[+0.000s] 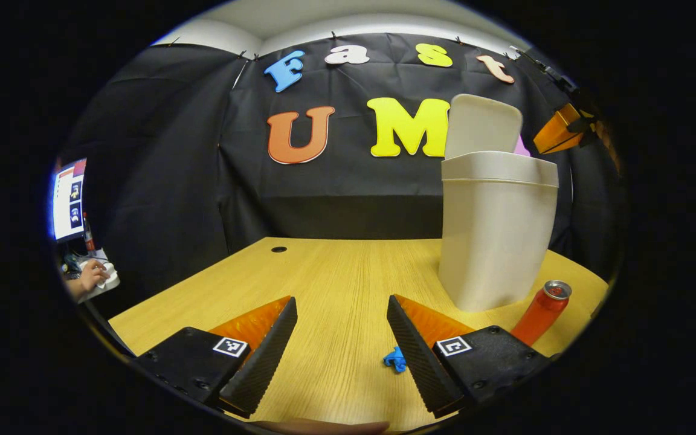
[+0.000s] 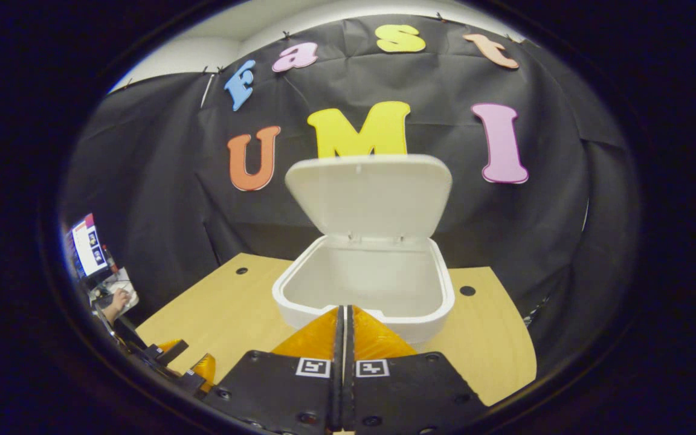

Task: Press the lid of the desktop garbage bin to open it, pick up the crumpled paper on the desktop and throw it into the bin, then pick up the pop can on the desktop and drop it into the bin, and finally close the garbage bin lid.

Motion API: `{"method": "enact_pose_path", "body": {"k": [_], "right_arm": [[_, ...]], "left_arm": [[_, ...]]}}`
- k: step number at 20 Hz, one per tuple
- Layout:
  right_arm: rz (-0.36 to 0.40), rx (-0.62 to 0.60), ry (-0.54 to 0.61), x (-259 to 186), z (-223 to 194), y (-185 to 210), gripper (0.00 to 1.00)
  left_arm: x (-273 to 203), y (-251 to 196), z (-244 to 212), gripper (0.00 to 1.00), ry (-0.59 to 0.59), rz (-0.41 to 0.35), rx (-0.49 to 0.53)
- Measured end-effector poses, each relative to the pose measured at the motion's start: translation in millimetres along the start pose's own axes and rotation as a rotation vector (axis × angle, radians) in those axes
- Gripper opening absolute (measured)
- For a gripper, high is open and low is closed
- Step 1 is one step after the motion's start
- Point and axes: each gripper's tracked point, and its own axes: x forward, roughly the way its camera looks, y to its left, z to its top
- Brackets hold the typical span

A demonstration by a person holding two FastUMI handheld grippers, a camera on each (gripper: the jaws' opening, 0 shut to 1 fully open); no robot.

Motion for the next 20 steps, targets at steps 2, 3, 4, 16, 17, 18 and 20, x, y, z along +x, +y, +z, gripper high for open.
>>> {"method": "enact_pose_path", "body": {"k": [2, 3, 4, 16, 17, 18, 20], "right_arm": [[-0.024, -0.033, -0.042, -14.7, -0.7, -4.7, 0.04], [-0.035, -0.049, -0.063, -22.0, -1.5, -7.1, 0.04], [-0.046, -0.06, -0.076, -27.2, -6.1, -9.2, 0.04], [-0.057, -0.073, -0.065, -89.3, -76.6, -0.7, 0.98], [-0.054, -0.076, -0.066, -92.9, -80.1, -0.2, 0.98], [-0.048, -0.077, -0.065, -96.0, -86.2, -0.3, 0.98], [-0.039, -0.078, -0.049, -99.7, -100.1, -1.2, 0.98]], "left_arm": [[0.3, -0.1, 5.1, 0.97, -0.019, 0.011, 0.027], [0.3, -3.2, 6.0, 0.97, -0.023, 0.01, 0.037], [0.8, -5.3, 4.4, 0.97, -0.023, 0.007, 0.045], [9.2, -41.9, -51.4, 0.97, 0.194, -0.083, 0.047], [9.1, -45.6, -59.2, 0.97, 0.224, -0.089, 0.029], [9.1, -49.7, -64.9, 0.97, 0.25, -0.095, 0.014], [10.8, -54.8, -79.1, 0.97, 0.301, -0.11, -0.015]]}}
